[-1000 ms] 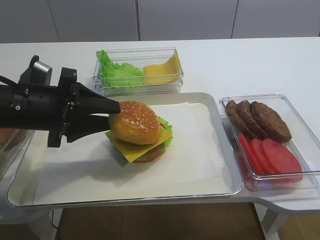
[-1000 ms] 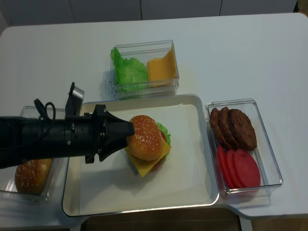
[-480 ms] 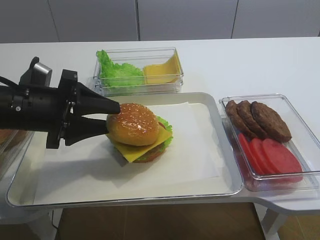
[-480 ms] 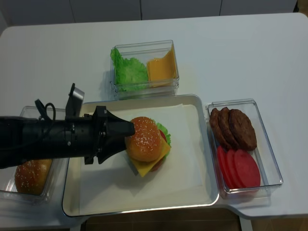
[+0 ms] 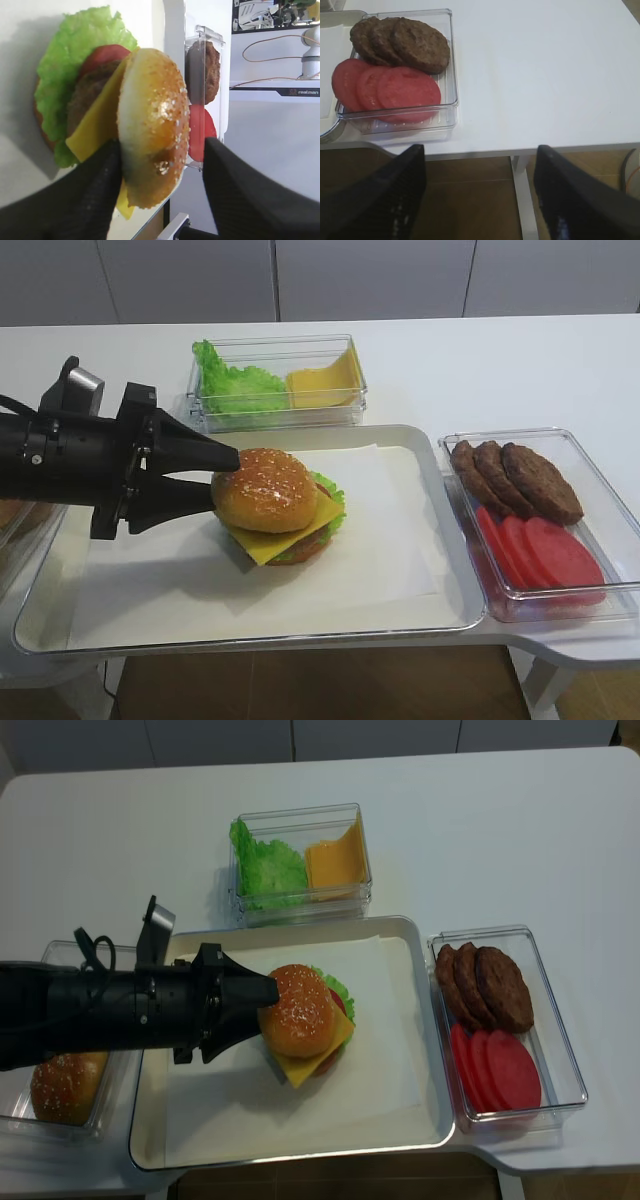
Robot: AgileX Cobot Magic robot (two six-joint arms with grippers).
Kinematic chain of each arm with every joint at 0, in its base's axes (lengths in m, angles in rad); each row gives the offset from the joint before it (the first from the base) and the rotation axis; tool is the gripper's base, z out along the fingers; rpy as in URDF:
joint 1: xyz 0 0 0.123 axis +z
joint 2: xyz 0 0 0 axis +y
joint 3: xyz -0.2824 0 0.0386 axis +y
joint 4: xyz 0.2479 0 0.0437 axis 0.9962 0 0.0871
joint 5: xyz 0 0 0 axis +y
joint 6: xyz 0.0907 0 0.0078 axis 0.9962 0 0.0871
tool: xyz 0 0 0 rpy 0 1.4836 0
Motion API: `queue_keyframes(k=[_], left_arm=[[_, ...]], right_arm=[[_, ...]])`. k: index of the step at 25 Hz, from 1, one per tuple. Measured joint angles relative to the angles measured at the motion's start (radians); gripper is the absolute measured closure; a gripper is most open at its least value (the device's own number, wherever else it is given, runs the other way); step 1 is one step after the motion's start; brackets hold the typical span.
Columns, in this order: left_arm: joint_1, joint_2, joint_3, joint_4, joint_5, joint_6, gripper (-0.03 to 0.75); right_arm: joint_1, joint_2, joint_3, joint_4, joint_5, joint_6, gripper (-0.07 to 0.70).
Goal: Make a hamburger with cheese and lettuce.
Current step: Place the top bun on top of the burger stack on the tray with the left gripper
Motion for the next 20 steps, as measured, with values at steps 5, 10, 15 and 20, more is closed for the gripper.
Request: queue_keyframes(k=[5,10,15,20], left_arm=[[0.000,0.000,0.000,0.000,-0.005,-0.001,0.318],[0.000,0.000,0.000,0.000,-0.025,-0.001,0.265],[-0.004,0.000,0.000,0.000,-0.039,-0.001,0.254],[-0.022,0.000,0.000,0.000,-0.064,-0.001,0.253]], right_arm=[[0.000,0.000,0.000,0.000,0.000,0.000,0.120],[0.000,0.000,0.000,0.000,0.000,0.000,0.120],[0.000,0.000,0.000,0.000,0.000,0.000,0.120],[0.000,0.000,0.000,0.000,0.000,0.000,0.120]])
